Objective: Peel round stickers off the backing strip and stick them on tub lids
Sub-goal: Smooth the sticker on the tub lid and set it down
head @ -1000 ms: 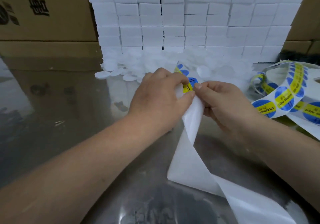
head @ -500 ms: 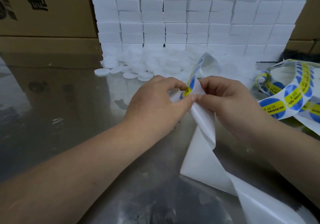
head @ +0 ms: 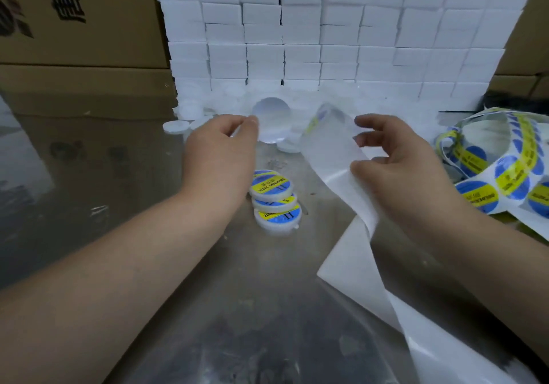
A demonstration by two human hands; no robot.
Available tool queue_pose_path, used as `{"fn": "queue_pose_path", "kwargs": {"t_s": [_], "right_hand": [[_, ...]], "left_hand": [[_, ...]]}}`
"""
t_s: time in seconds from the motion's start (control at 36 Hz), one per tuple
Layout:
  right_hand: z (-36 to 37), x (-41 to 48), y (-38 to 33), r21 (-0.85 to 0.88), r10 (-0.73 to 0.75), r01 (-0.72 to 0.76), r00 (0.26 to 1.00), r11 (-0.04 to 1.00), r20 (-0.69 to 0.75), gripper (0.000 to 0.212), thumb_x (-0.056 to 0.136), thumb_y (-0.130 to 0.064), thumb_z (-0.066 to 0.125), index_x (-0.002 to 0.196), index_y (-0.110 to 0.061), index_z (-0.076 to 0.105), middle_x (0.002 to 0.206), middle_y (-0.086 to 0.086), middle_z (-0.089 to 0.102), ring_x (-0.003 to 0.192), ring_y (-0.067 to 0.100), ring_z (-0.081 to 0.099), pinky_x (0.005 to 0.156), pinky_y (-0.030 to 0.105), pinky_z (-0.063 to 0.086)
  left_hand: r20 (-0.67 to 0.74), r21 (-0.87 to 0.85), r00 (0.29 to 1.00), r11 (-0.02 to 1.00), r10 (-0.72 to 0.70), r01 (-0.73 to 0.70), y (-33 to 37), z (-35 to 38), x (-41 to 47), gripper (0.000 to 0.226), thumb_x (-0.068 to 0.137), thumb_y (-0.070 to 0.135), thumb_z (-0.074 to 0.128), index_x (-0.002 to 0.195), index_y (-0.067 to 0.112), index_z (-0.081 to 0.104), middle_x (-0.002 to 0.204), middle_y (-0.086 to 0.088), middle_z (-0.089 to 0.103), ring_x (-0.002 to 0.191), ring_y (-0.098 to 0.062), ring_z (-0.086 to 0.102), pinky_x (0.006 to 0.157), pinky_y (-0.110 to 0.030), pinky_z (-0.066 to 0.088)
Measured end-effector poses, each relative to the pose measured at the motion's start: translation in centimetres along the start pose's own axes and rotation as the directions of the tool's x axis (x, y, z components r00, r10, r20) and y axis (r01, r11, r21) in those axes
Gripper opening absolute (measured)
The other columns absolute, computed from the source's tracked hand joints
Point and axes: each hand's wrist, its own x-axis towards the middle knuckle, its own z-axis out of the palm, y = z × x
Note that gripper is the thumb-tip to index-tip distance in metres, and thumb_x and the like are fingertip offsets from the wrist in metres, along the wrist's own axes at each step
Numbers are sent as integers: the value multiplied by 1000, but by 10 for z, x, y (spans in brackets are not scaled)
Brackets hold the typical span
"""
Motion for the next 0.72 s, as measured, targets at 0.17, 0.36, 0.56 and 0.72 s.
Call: {"fn": "queue_pose_path", "kwargs": {"t_s": [0.17,0.36,0.56,0.72], "right_hand": [[0,-5,0,57,-43,40,998,998,53,52,75,13,41,73,-33,66,46,-15,45,36,7,31,36,13,25],[1,-6,-11,116,-209,206,978,972,13,56,73,21,39,68,-29,64,86,-26,64,87,-13,58,69,4,38],[0,-7,-1,72,-99,100,995,992,-15,55,77,11,39,67,-33,70,54,-17,62,37,7,31,35,13,25],[-3,-5,-7,120,-18,18,1000,993,-1,30,69,-15,47,59,-32,70,57,-13,66,56,9,50,50,15,38]], "left_hand": [[72,70,992,992,102,-107,4,1,-11,24,87,40,55,64,38,56,68,26,60,69,10,52,61,-5,36],[99,123,980,975,175,-187,7,1,-17,19,84,46,55,67,40,54,91,7,60,81,-4,49,70,-11,35],[99,96,982,980,163,-173,7,1,-16,18,88,46,51,72,39,55,94,4,63,84,-7,53,71,-18,37],[126,148,963,955,238,-255,9,1,-20,14,84,46,54,72,39,53,86,11,54,81,0,45,67,-4,31]]}}
